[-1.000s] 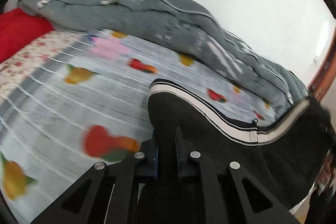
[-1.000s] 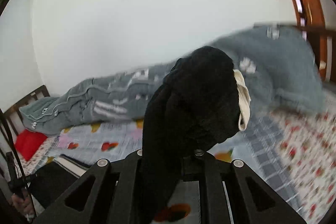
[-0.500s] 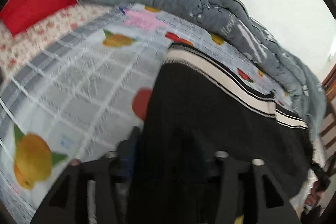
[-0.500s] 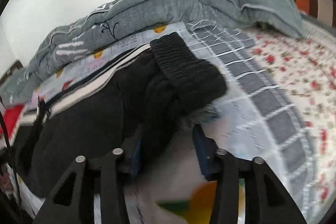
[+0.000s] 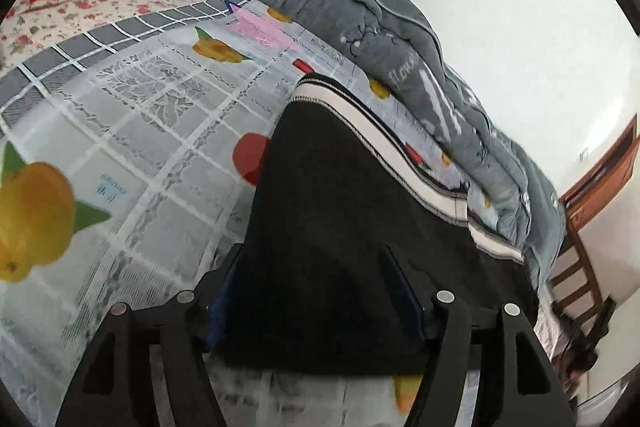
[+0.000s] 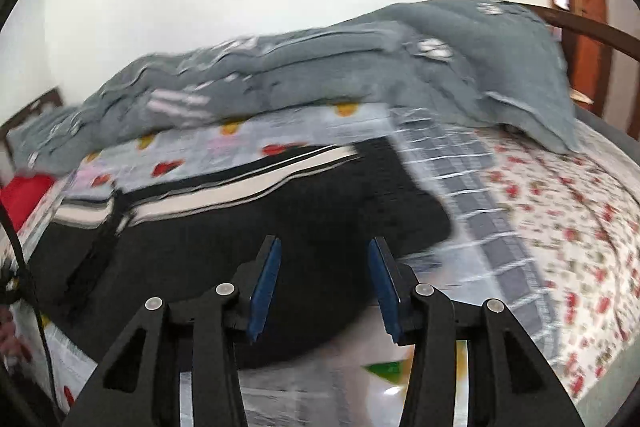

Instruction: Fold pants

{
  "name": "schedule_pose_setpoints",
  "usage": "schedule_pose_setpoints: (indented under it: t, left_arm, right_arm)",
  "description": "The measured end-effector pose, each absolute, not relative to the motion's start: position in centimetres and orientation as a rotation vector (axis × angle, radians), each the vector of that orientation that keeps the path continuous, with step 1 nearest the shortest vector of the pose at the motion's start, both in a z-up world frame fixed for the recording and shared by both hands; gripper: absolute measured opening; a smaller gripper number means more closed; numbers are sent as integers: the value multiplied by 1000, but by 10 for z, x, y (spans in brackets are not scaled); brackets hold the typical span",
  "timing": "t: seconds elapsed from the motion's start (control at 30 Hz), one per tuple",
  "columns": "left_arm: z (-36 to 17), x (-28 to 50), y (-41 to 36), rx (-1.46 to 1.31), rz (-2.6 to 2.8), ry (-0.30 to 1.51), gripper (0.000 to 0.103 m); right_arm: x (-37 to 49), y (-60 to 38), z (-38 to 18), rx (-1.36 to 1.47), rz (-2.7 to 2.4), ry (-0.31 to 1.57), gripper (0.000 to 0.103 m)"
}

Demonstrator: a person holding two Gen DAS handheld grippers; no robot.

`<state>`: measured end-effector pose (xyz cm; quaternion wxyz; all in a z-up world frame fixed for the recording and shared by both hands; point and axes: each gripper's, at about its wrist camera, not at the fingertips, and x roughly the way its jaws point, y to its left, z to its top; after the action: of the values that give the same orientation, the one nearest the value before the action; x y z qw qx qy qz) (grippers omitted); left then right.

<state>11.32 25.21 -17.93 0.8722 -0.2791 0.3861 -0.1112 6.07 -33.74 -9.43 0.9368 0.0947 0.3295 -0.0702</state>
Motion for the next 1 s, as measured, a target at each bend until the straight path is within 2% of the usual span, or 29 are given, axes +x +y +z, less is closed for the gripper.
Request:
schedule_pose_setpoints:
  t: [0.17, 0.27, 0.47, 0.53, 0.77, 1.0]
  left_arm:
    - [-179, 123, 240, -508, -205, 814, 67]
    - [-178, 105, 242, -521, -242, 823, 67]
    - [-176, 66, 239, -481, -267, 800, 69]
    - [-176, 70, 237, -491, -261, 801, 73]
    - [-180, 101, 237, -654, -194, 792, 75]
    - [-181, 74, 229, -708, -194, 786, 75]
  right_arm:
    - [88, -309, -143, 222, -66, 815, 45]
    - [86, -299, -161, 174, -93, 820, 46]
    - [82, -289, -160, 133, -122, 813, 46]
    - [83, -289, -159, 153, -118, 818, 46]
    - [71, -290, -154, 196, -89, 803, 46]
    - [51, -307, -152, 266, -29, 795, 46]
